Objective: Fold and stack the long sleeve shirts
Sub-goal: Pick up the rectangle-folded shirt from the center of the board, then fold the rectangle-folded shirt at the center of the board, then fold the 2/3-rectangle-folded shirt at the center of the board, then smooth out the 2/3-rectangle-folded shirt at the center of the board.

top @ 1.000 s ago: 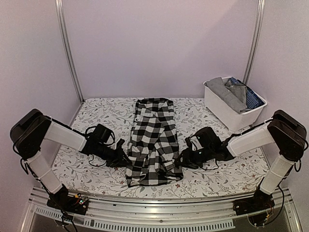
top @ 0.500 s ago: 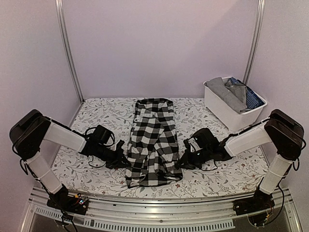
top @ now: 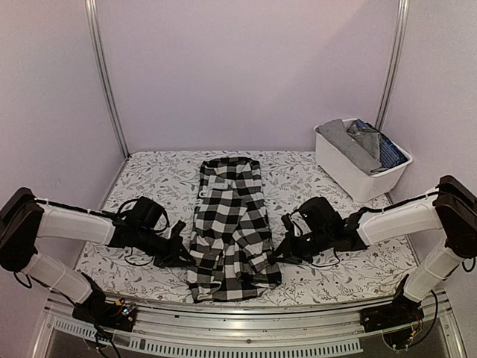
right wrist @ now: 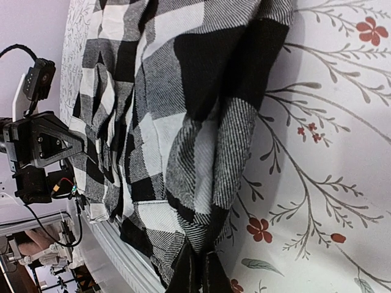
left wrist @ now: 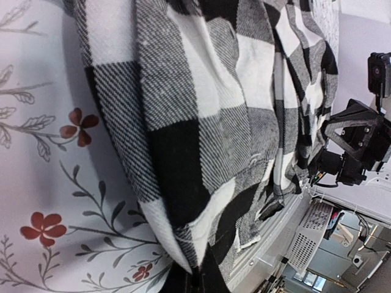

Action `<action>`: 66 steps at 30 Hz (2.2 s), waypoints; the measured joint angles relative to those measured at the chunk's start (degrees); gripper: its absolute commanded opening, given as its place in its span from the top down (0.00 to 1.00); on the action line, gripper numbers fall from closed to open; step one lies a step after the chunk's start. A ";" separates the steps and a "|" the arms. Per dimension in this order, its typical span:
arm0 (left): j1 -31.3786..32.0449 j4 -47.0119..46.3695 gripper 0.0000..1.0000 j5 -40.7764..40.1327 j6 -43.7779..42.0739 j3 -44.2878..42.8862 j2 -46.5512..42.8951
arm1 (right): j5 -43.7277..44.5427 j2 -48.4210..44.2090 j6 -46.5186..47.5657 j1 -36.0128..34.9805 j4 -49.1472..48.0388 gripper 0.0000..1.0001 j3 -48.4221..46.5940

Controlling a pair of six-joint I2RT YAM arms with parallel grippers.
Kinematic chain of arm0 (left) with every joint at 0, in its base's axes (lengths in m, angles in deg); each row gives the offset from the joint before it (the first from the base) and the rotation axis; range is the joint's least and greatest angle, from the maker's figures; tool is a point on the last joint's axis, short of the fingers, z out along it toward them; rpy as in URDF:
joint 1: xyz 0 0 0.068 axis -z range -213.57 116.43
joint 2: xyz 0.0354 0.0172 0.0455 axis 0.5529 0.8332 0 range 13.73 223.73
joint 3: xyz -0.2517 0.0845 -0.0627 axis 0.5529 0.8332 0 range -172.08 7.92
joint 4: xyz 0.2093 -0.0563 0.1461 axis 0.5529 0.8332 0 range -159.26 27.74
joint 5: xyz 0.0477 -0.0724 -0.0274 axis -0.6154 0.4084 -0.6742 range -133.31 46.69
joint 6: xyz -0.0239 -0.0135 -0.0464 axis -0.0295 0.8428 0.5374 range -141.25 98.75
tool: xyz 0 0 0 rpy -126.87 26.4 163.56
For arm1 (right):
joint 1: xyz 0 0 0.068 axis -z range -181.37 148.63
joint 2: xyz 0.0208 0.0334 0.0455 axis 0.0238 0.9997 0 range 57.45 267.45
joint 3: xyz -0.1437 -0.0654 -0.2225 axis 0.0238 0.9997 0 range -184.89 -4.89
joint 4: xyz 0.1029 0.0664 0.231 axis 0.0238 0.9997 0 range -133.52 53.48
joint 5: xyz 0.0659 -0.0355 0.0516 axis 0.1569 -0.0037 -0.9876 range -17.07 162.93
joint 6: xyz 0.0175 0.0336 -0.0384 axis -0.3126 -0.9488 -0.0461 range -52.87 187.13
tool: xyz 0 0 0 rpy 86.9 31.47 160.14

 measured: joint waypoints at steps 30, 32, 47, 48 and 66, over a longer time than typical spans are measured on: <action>-16.22 -6.27 1.00 7.85 -2.54 -29.88 34.75 | -1.51 31.36 6.14 13.86 0.46 1.00 -35.04; -16.15 -7.43 1.00 8.24 -2.10 -29.70 34.80 | -1.95 32.46 6.05 14.10 -0.81 1.00 -35.01; -10.69 -14.82 0.93 6.80 1.11 -11.67 22.75 | -0.35 19.15 3.26 9.05 -7.58 0.99 -14.34; -10.34 -14.64 0.91 6.47 1.25 -11.10 22.03 | -0.31 18.53 2.95 8.74 -7.65 0.98 -13.57; -9.55 0.39 0.35 -1.11 -6.60 -14.12 9.46 | 5.11 7.76 5.99 7.74 1.46 0.43 -12.74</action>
